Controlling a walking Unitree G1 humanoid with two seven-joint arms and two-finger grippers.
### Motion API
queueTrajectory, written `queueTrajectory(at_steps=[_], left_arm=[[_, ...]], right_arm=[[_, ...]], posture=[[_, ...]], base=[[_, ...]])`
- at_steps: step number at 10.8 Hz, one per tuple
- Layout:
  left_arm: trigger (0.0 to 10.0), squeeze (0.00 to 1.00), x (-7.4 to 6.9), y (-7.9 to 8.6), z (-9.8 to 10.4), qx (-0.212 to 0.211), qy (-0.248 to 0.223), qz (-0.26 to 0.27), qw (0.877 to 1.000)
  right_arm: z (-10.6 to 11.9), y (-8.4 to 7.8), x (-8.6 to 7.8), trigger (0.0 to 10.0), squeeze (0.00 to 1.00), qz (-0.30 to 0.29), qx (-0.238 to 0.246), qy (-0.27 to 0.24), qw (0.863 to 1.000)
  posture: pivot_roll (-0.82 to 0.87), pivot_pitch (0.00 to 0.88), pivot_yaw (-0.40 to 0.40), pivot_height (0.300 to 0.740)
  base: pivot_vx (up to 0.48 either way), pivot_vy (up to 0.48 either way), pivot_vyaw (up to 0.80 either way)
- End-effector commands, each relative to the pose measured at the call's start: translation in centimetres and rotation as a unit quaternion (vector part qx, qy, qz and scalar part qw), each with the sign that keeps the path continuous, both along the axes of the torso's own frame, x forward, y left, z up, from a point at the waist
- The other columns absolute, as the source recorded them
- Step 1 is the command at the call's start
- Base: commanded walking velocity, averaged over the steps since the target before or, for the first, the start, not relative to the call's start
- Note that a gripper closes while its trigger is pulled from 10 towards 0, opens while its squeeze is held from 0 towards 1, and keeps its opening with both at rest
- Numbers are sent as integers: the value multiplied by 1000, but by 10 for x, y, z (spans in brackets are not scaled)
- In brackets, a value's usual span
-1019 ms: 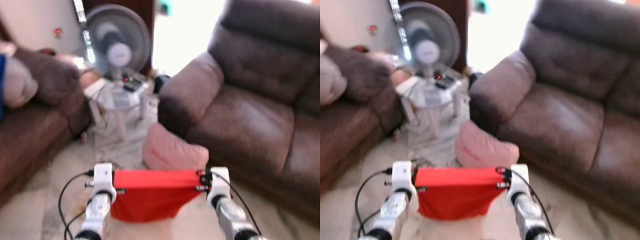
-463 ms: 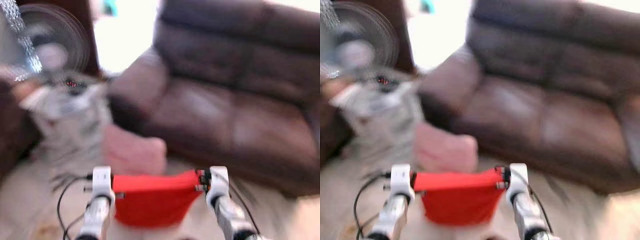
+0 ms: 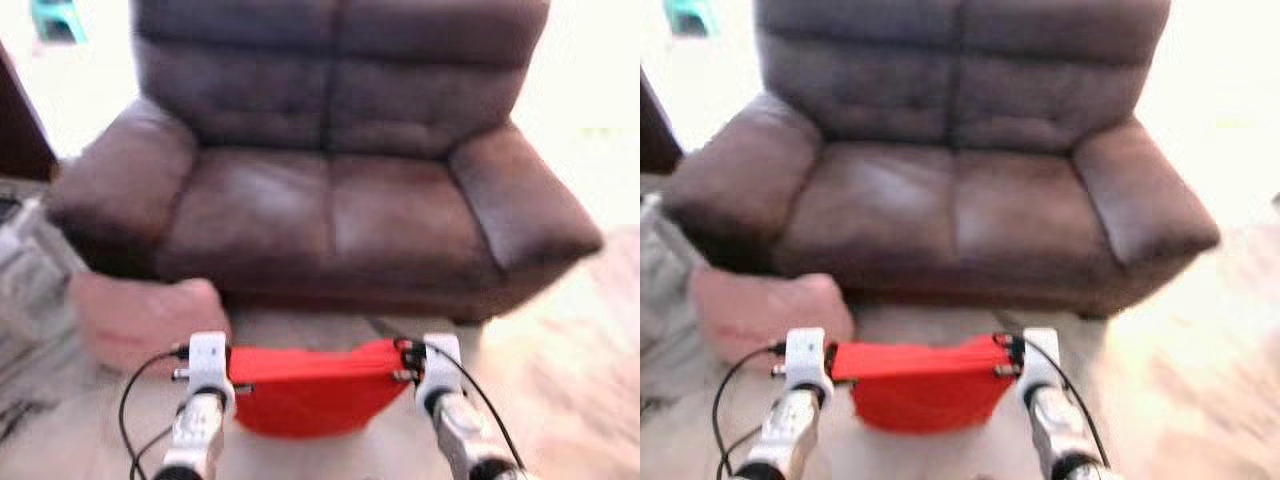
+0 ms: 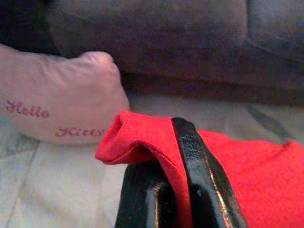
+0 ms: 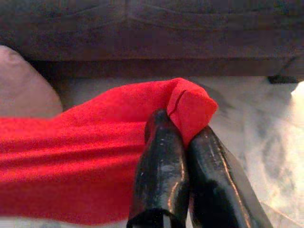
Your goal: Move the pillow to the sofa from floor
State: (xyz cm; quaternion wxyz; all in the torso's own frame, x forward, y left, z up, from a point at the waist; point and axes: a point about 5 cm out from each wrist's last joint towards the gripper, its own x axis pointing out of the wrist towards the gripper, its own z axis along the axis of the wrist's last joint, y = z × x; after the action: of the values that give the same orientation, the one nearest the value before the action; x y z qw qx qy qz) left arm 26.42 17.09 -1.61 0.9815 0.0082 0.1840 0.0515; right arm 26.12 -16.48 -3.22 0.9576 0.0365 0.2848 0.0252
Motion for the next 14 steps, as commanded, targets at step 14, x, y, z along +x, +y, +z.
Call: queueTrajectory(at_steps=[14], left_arm=[[10000,0,50,-22,154,100,-362,-72,924]], right_arm=[[155,-40,42,10000,0,-100,-80,-406,905]], posture=[[6,0,-25,740]], base=[[18,-56,0]])
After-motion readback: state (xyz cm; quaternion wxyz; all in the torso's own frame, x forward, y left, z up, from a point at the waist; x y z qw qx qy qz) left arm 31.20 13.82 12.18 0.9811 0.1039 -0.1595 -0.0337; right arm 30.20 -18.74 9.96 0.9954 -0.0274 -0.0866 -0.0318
